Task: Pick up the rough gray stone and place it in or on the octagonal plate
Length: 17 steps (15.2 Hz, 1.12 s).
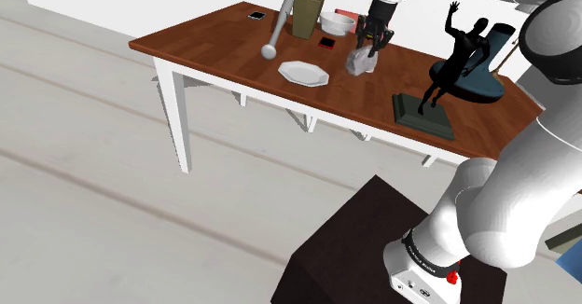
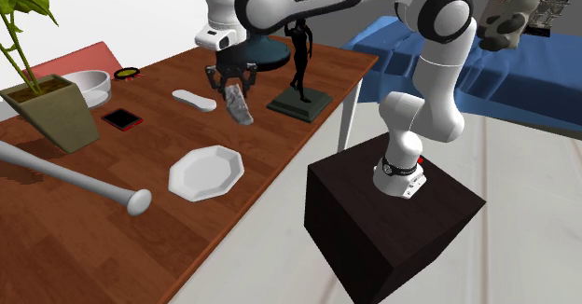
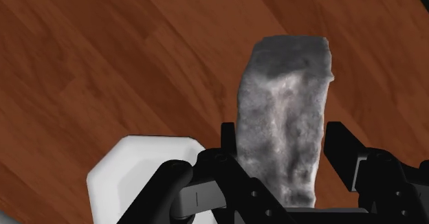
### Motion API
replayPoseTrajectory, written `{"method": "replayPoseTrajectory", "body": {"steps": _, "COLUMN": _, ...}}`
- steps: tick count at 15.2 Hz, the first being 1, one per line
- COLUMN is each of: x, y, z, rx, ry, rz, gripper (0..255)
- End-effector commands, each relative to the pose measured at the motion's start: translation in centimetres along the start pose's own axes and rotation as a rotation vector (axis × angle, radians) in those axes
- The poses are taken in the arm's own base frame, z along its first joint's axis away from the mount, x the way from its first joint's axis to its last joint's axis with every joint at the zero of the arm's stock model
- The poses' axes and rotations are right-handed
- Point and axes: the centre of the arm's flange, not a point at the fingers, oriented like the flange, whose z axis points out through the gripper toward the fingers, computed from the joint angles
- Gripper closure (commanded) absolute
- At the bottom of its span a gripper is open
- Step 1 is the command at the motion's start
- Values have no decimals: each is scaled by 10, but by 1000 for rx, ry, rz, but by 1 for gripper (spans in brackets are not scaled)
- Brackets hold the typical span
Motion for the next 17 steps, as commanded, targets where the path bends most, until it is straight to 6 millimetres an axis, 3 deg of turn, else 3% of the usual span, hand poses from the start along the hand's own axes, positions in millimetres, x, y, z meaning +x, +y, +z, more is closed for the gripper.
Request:
{"method": "replayPoseTrajectory", "body": {"steps": 1, "x": -1, "y": 1, "z": -11, "rx": 0, "ry": 0, "rz": 0, "gripper": 255}}
{"method": "replayPoseTrajectory", "body": {"steps": 2, "x": -1, "y": 1, "z": -12, "rx": 0, "ry": 0, "rz": 0, "gripper": 255}}
{"method": "replayPoseTrajectory", "body": {"steps": 16, "x": 147, "y": 122, "z": -39, "rx": 0, "ry": 0, "rz": 0, "gripper": 255}}
{"method": "replayPoseTrajectory", "body": {"steps": 17, "x": 147, "y": 121, "z": -34, "rx": 0, "ry": 0, "rz": 0, "gripper": 255}}
